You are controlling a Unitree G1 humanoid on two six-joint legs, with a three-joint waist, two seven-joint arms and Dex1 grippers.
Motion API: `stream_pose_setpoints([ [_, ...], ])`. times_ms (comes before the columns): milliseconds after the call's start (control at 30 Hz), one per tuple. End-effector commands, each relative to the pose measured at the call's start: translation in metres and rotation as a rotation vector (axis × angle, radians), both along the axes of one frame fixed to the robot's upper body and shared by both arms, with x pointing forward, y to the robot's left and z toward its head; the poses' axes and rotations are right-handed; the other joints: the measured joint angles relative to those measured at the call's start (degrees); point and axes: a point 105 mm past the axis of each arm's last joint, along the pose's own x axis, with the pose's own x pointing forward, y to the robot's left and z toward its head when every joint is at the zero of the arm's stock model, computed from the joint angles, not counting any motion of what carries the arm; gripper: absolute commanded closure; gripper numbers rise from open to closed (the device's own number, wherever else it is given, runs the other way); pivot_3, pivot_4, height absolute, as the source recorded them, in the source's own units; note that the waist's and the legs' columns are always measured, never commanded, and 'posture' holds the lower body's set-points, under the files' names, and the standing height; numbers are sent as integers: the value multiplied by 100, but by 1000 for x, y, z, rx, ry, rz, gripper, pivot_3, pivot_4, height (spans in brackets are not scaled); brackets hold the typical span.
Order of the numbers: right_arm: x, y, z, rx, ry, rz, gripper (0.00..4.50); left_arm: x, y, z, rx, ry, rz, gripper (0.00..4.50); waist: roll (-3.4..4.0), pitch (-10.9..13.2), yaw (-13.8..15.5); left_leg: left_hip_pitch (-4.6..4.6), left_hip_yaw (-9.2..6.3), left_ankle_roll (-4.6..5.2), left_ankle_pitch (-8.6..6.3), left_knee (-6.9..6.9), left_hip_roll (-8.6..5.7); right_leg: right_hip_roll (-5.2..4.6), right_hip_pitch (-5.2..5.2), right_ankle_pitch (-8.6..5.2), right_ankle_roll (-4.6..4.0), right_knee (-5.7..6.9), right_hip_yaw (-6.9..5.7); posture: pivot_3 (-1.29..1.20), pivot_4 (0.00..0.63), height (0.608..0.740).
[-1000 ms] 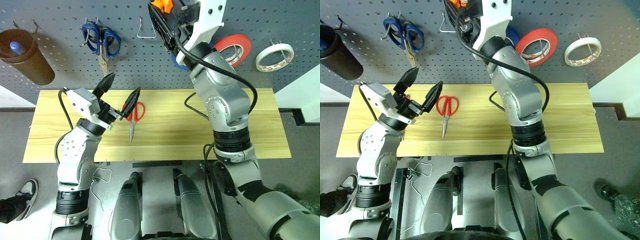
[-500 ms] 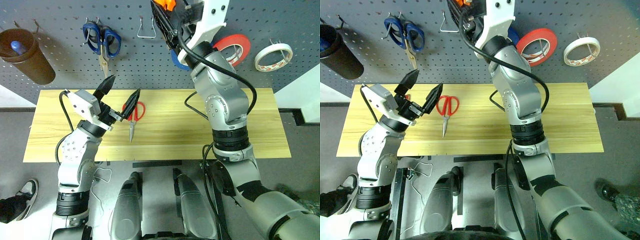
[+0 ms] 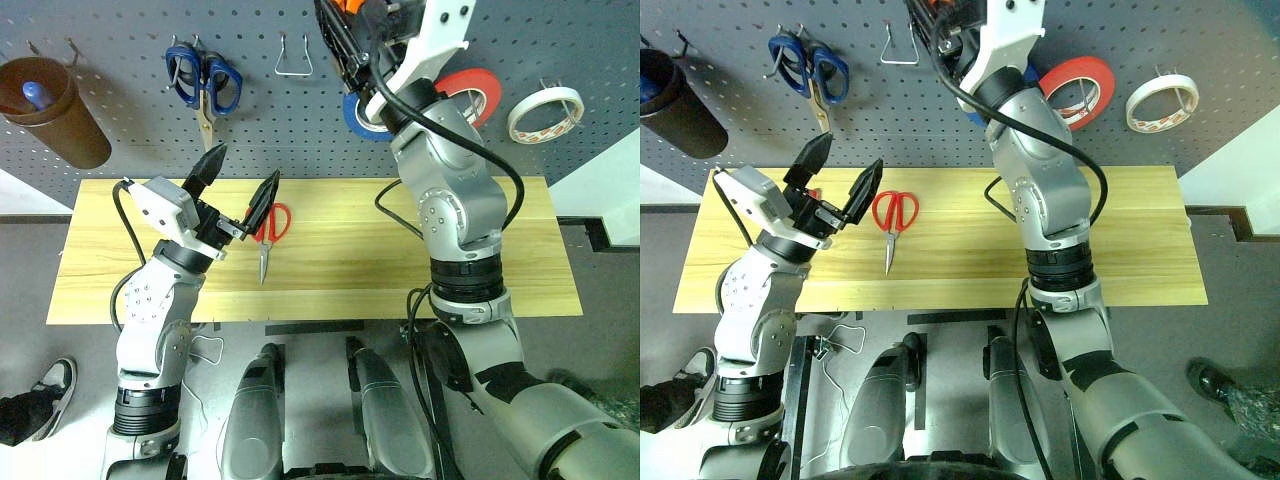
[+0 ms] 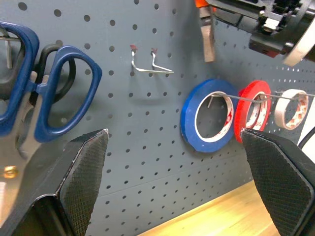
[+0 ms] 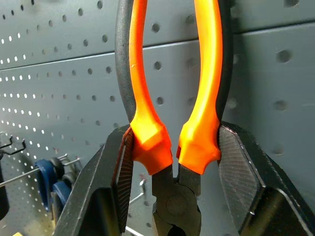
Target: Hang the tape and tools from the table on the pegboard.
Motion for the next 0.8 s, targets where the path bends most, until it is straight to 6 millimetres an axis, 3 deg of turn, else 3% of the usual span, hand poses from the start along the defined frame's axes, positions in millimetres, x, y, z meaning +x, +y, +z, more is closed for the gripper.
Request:
stream_pose_setpoints([
  [33,-26,-11,21,44,-129,5,2400,-12,-4,8,3,-48,-7,0,0,0,2,0,0,0,0,0,0,0,0,0,0,0,0,101,348,721],
  [133,-29,-15,21,47,-126,5,2400,-13,-6,9,1,-48,-9,0,0,0,1,0,0,0,0,-1,0,0,0,0,0,0,0,108,339,721],
  [233,-7,47,0,30,-59,17,2400,-13,-6,10,-1,-48,-10,0,-6,-10,-54,4,0,-1,1,0,0,0,0,1,-1,3,0,108,333,721],
  [300,0,66,-6,21,-47,14,2400,-13,-7,10,-4,-46,-9,0,-7,-12,-147,13,1,-6,6,-1,5,9,0,9,-11,8,3,110,336,721],
  [600,23,86,-16,10,-26,-23,2400,-13,-6,11,-8,-34,9,0,-9,-13,27,-1,-5,-3,27,0,20,27,1,41,-21,-11,1,108,346,721],
  [800,33,85,-16,0,-30,-38,2401,-16,-7,8,-8,-25,15,0,-9,-13,15,4,-11,-2,28,-1,29,39,2,43,-22,-6,1,106,348,721],
])
